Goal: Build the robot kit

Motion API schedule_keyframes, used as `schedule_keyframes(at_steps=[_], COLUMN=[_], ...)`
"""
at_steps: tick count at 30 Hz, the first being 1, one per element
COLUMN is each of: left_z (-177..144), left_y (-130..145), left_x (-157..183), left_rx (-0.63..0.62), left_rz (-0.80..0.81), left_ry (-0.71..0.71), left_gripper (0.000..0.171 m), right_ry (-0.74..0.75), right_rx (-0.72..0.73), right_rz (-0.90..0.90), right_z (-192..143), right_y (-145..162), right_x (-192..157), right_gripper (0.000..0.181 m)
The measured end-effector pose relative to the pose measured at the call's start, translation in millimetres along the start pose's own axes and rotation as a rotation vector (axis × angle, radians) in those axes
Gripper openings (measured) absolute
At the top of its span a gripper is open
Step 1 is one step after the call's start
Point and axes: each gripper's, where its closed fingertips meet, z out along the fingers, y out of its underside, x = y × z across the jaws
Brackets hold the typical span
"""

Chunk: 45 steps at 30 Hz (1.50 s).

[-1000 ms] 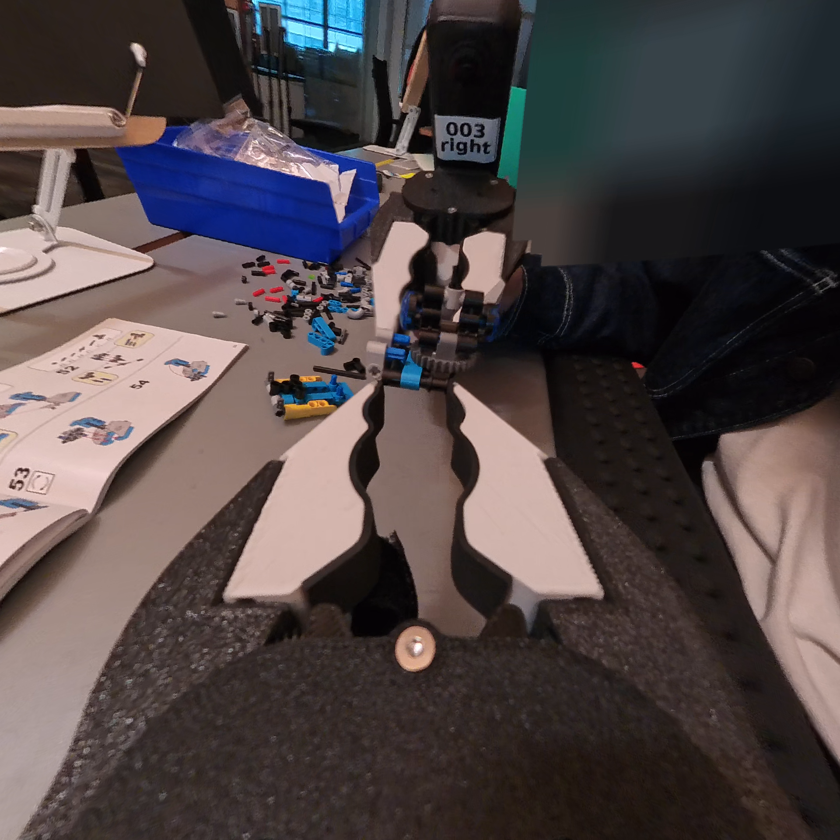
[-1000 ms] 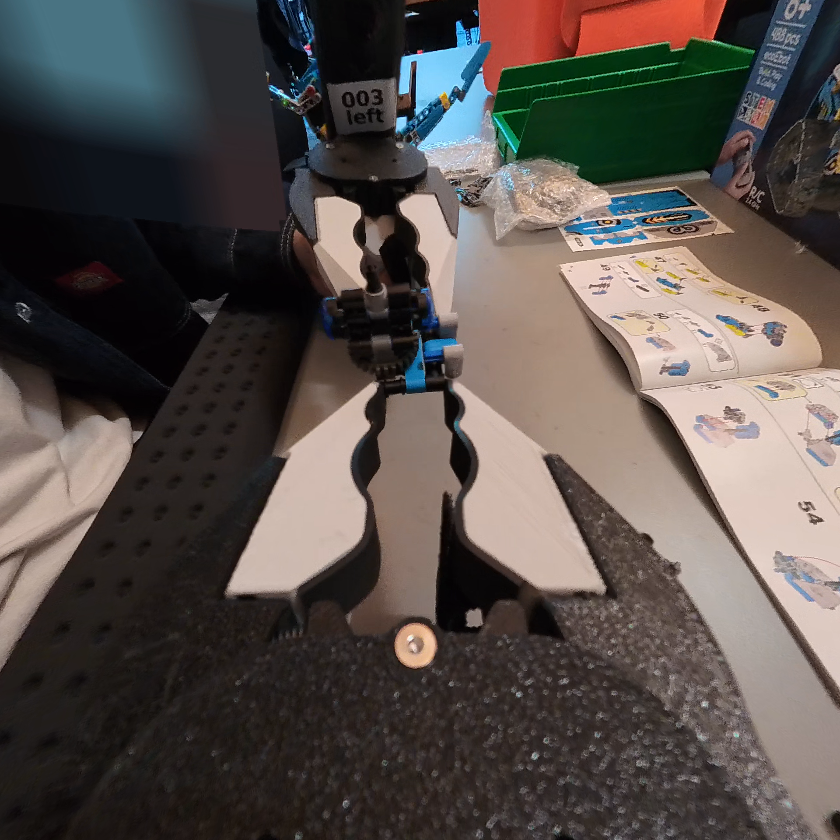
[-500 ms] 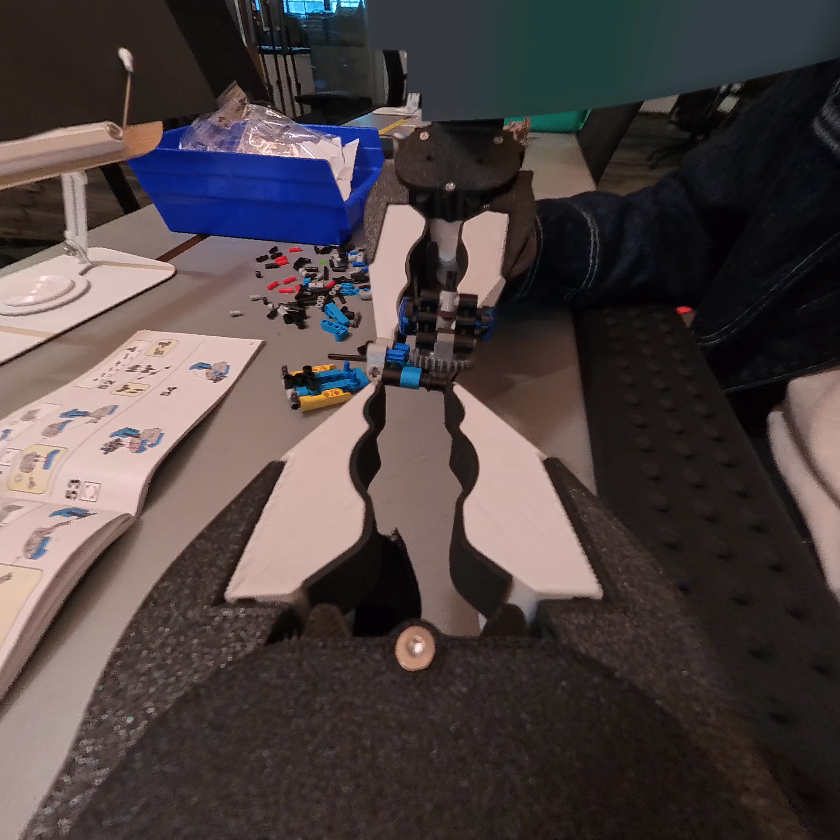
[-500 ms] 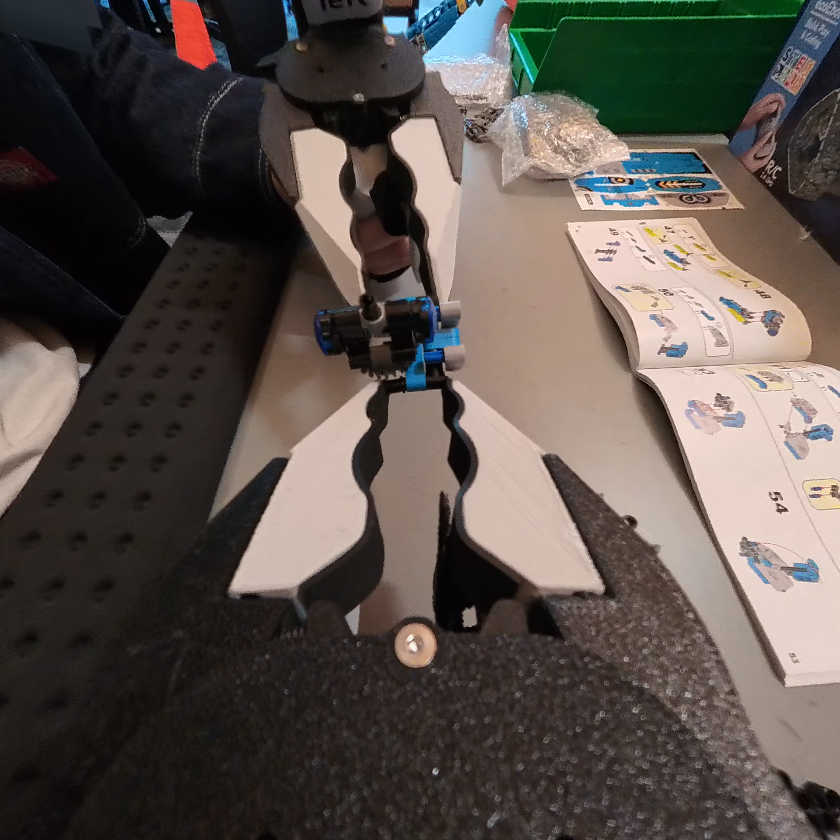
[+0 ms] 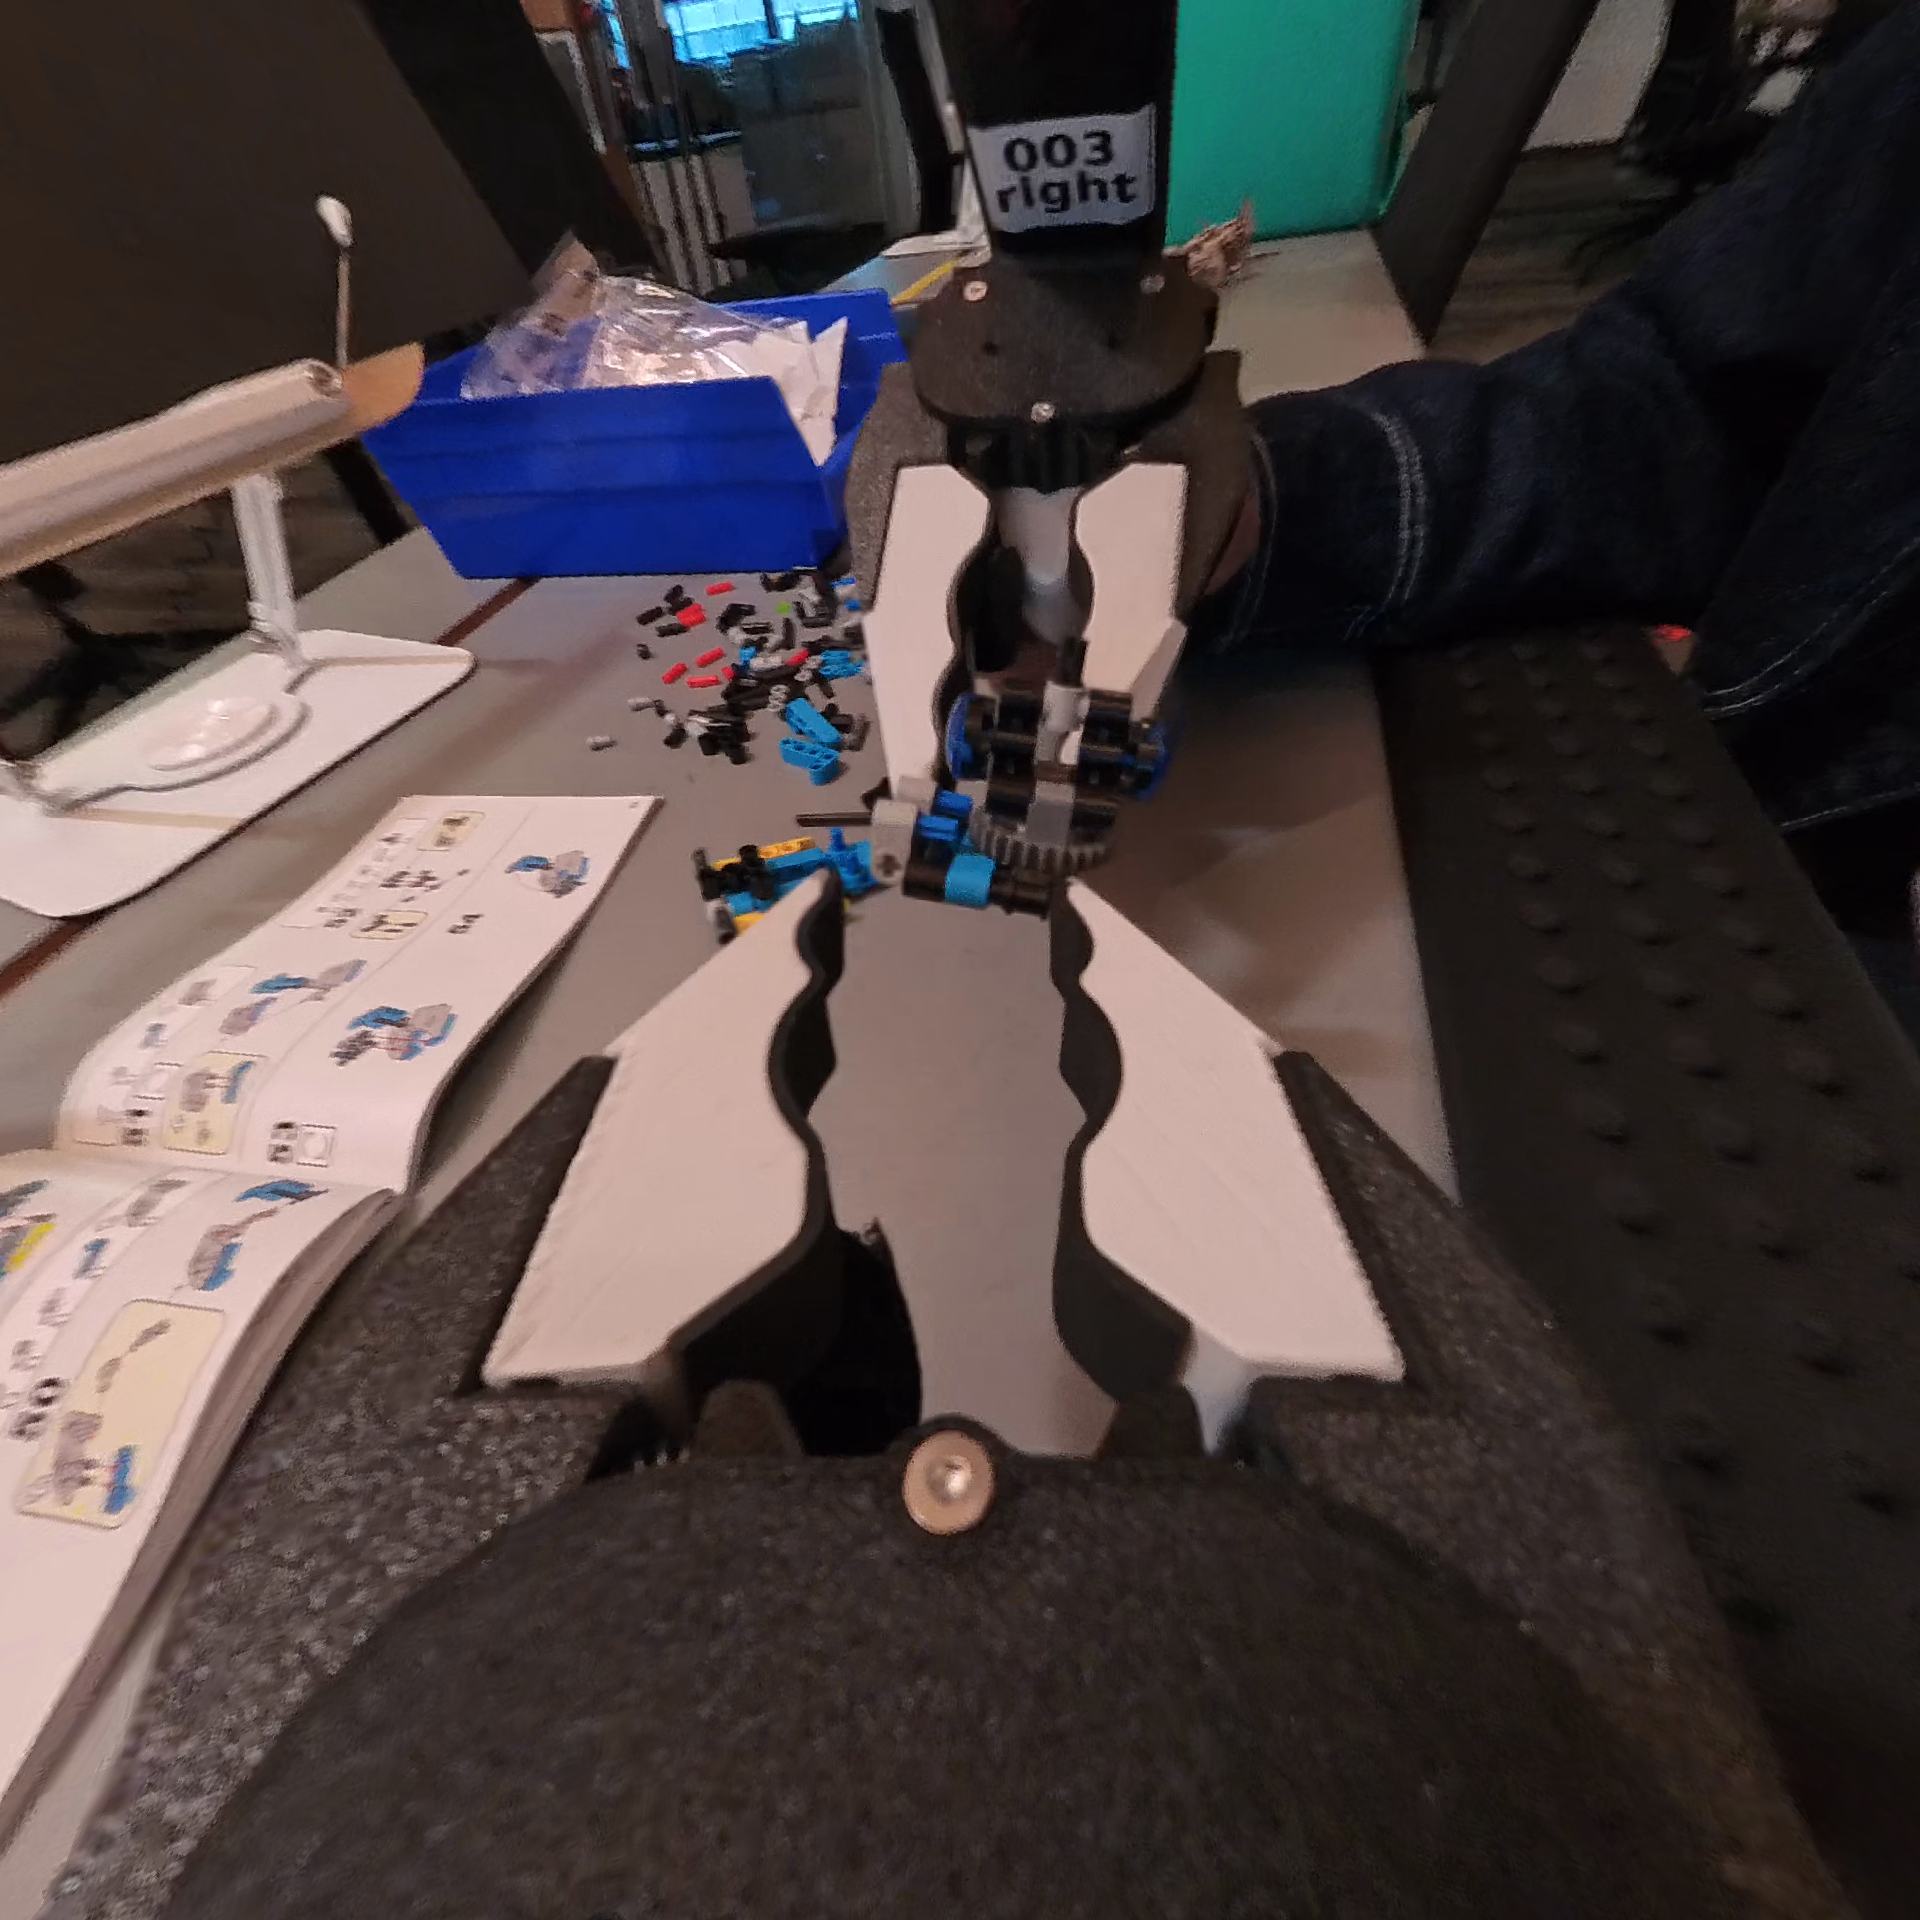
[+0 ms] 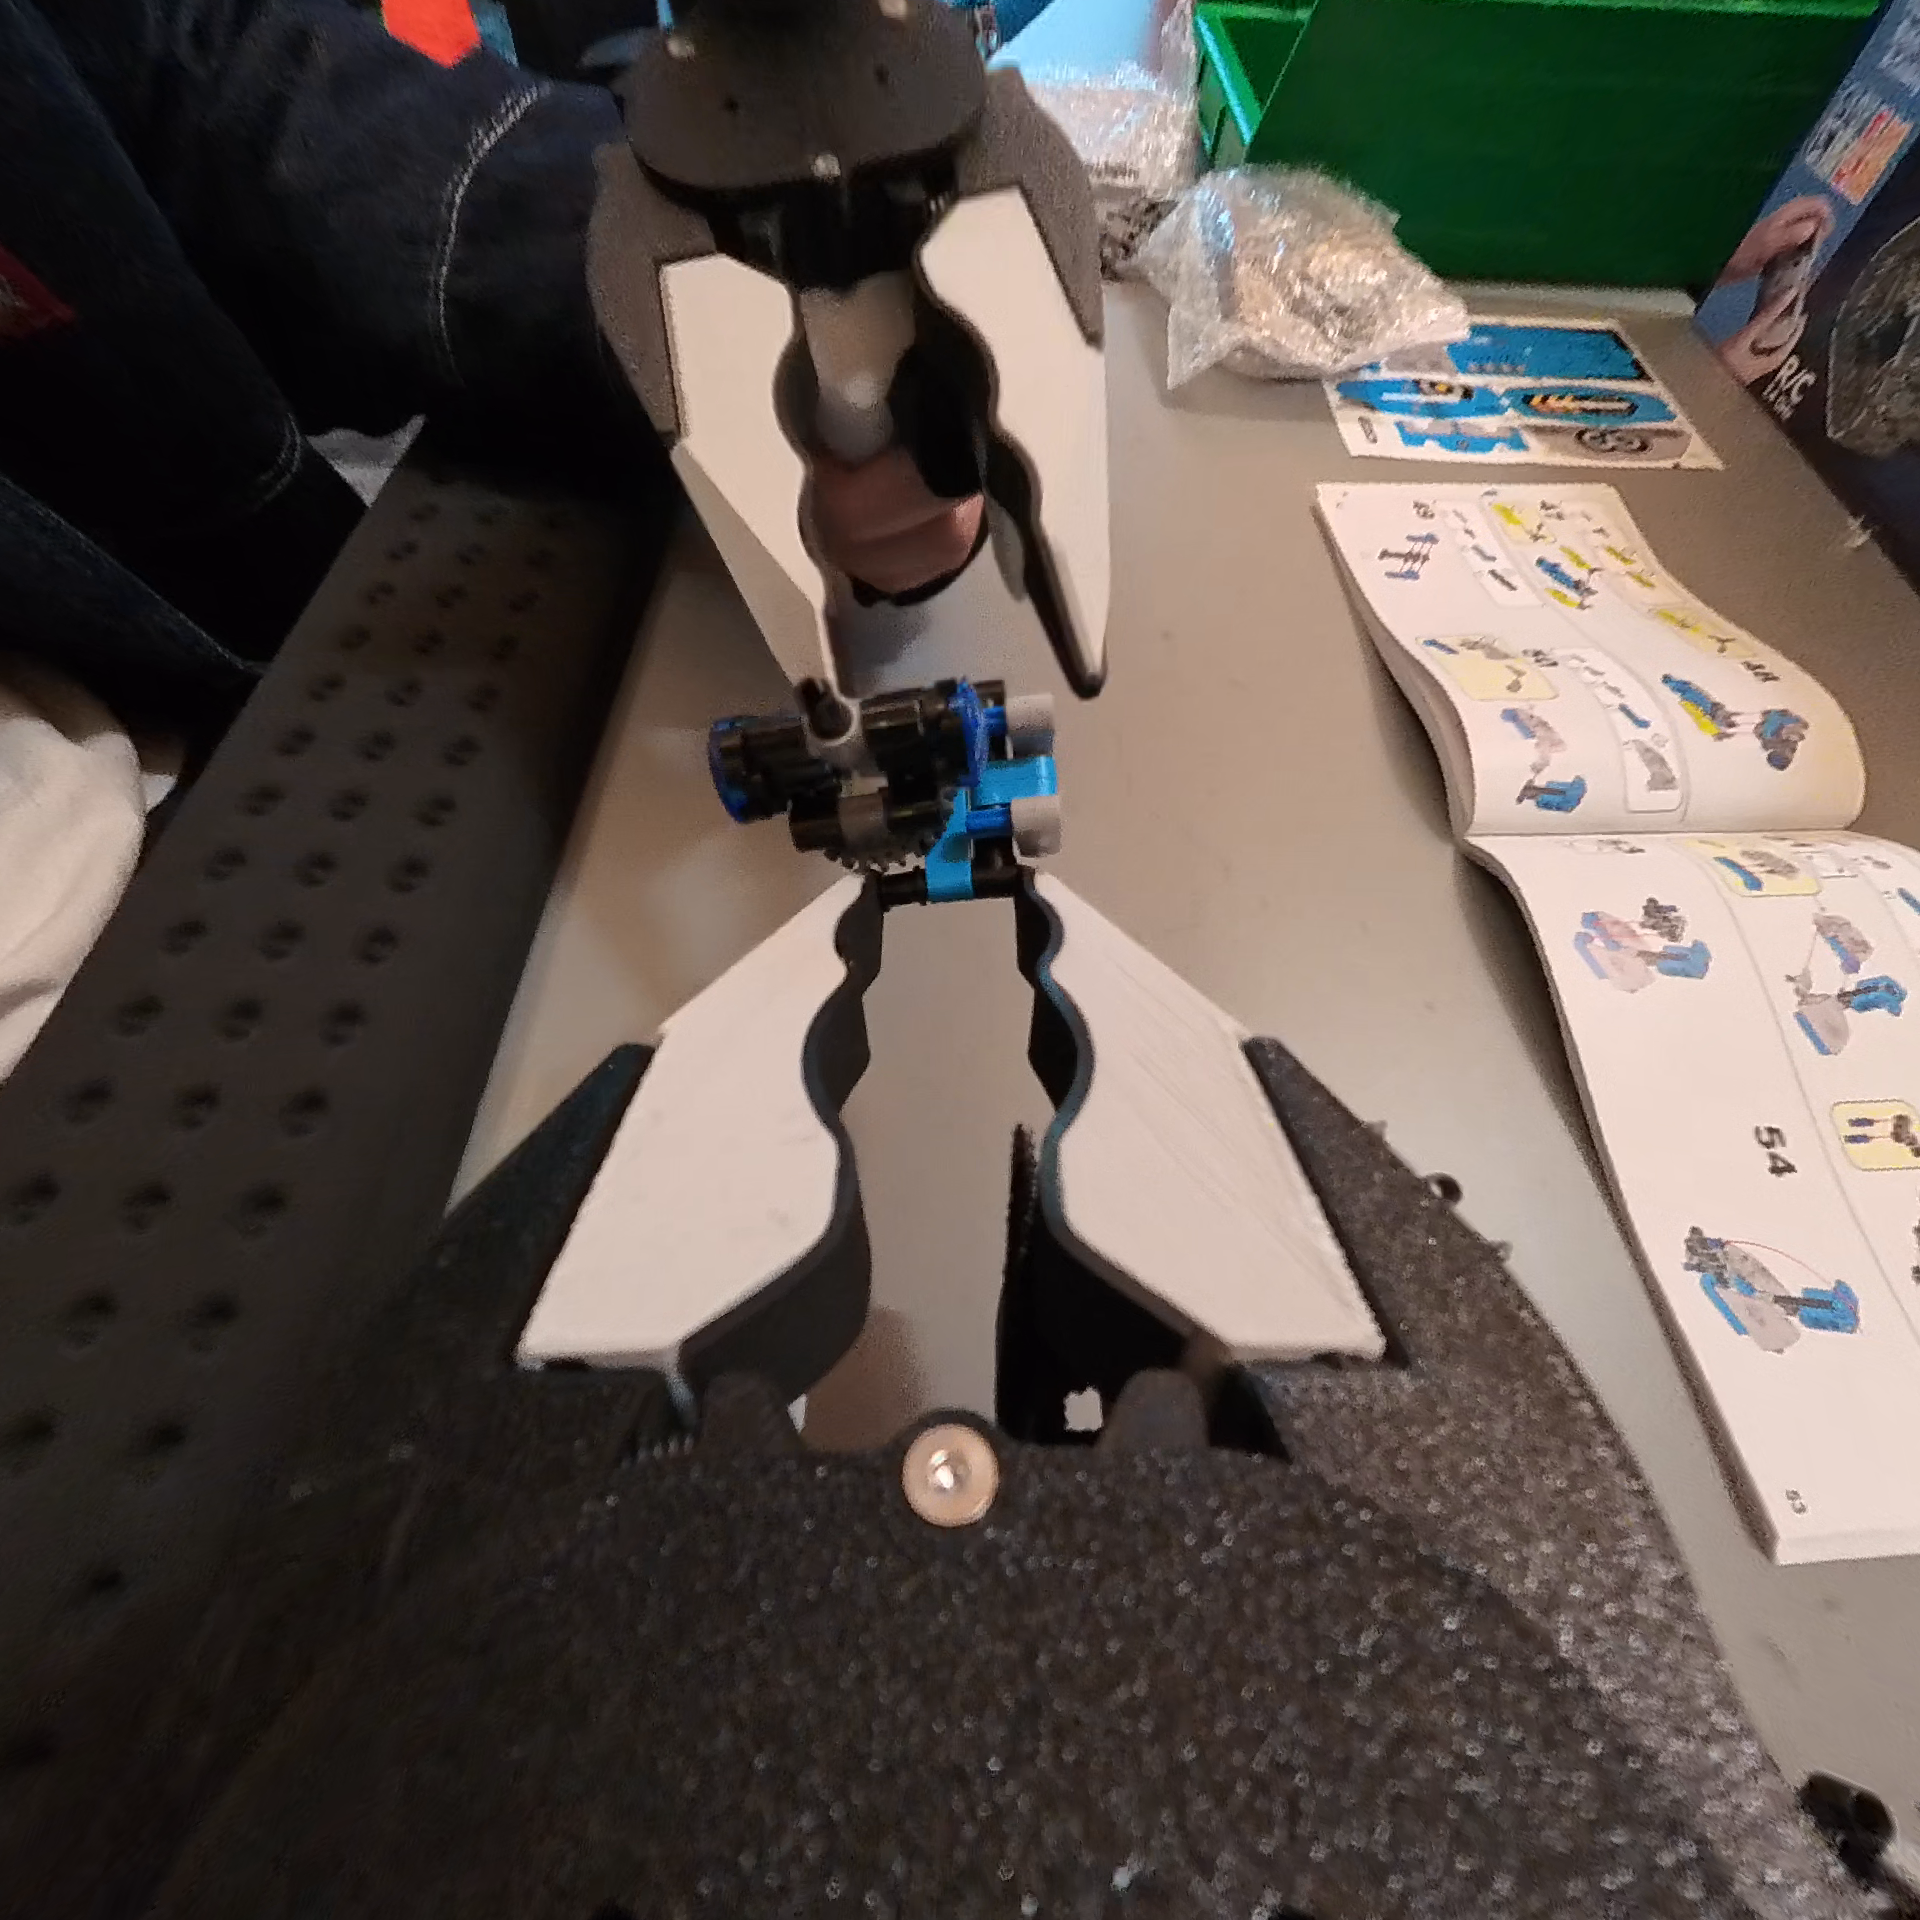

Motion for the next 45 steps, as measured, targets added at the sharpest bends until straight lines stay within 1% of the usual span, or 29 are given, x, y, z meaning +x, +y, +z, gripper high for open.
schedule_keyframes(at_steps=[1, 2, 5, 7, 8, 9, 13, 19, 23, 26, 29, 31, 32, 34, 36, 37, 39, 40, 41, 42, 43, 44, 45], left_z=[0.9, 1.2, 0.0, 1.4, 0.8, 0.0, -1.3, -1.2, -3.8, -0.6, -0.2, -0.4, 0.5, 1.3, -1.9, -1.8, 0.8, 0.9, 0.1, -1.7, -3.9, -5.1, -5.1], left_y=[2.1, 1.9, -3.8, 3.1, 3.5, 1.5, -3.3, -2.2, -8.1, -4.3, -6.9, -8.1, -6.9, -3.9, -10.4, -11.3, -0.3, 10.6, 23.5, 35.4, 41.6, 43.0, 43.0], left_x=[2.2, 5.1, 10.2, 9.3, 10.2, 11.0, 9.4, 9.8, 8.9, 12.1, 9.4, 9.5, 10.6, 9.0, 2.7, -0.8, -4.7, -9.5, -13.0, -16.6, -20.2, -19.0, -16.5], left_rx=[-0.013, -0.012, 0.021, -0.019, -0.022, -0.012, -0.005, -0.011, 0.029, -0.007, 0.015, 0.022, 0.012, -0.004, 0.035, 0.033, -0.045, -0.109, -0.18, -0.242, -0.275, -0.285, -0.29], left_rz=[0.011, 0.013, 0.027, 0.01, 0.002, -0.002, 0.002, -0.045, -0.115, -0.083, -0.15, -0.165, -0.163, -0.16, -0.119, -0.121, -0.075, -0.029, 0.002, 0.008, 0.015, 0.029, 0.031], left_ry=[0.006, 0.02, 0.041, 0.048, 0.059, 0.066, 0.049, 0.056, 0.078, 0.067, 0.068, 0.073, 0.075, 0.065, 0.033, 0.019, -0.01, -0.048, -0.065, -0.075, -0.093, -0.085, -0.069], left_gripper=[0.04, 0.035, 0.033, 0.033, 0.032, 0.028, 0.027, 0.026, 0.026, 0.026, 0.025, 0.025, 0.024, 0.024, 0.024, 0.025, 0.025, 0.025, 0.025, 0.025, 0.025, 0.025, 0.025], right_ry=[0.0, -0.006, -0.056, -0.048, -0.055, -0.069, -0.101, -0.119, -0.117, -0.098, -0.06, -0.048, -0.061, -0.039, -0.08, -0.076, -0.062, -0.05, -0.035, -0.024, -0.048, -0.069, -0.067], right_rx=[-0.008, -0.001, -0.009, -0.019, -0.012, -0.005, 0.04, 0.043, 0.081, 0.003, -0.009, -0.007, -0.023, -0.043, 0.062, 0.084, 0.056, 0.005, -0.034, -0.001, 0.077, 0.137, 0.141], right_rz=[-0.004, -0.003, 0.031, 0.027, 0.034, 0.049, 0.095, 0.113, 0.086, 0.043, 0.019, 0.004, 0.01, -0.011, 0.123, 0.153, 0.172, 0.156, 0.145, 0.149, 0.169, 0.196, 0.204], right_z=[0.8, 1.0, 1.8, 2.2, 2.3, 2.3, -0.4, 2.3, -0.1, 1.4, 0.9, 3.4, 4.2, 8.4, 5.6, 4.1, 7.3, 8.3, 5.0, -1.3, -7.8, -11.0, -8.0], right_y=[1.5, 0.4, 0.5, 3.6, 3.1, 2.1, -3.0, -0.9, -7.8, 1.1, -0.4, -0.2, 2.3, 6.9, -4.8, -7.0, 1.8, 13.2, 20.8, 15.7, 1.9, -10.0, -13.4], right_x=[-0.4, -1.9, -8.5, -7.1, -7.3, -8.5, -8.6, -9.4, -10.1, -12.2, -10.6, -11.3, -12.9, -10.8, -5.3, -1.3, 3.1, 5.3, 9.4, 14.3, 14.5, 14.4, 14.2], right_gripper=[0.025, 0.025, 0.025, 0.025, 0.025, 0.025, 0.025, 0.025, 0.024, 0.024, 0.023, 0.023, 0.022, 0.023, 0.024, 0.025, 0.026, 0.04, 0.046, 0.048, 0.049, 0.054, 0.061])
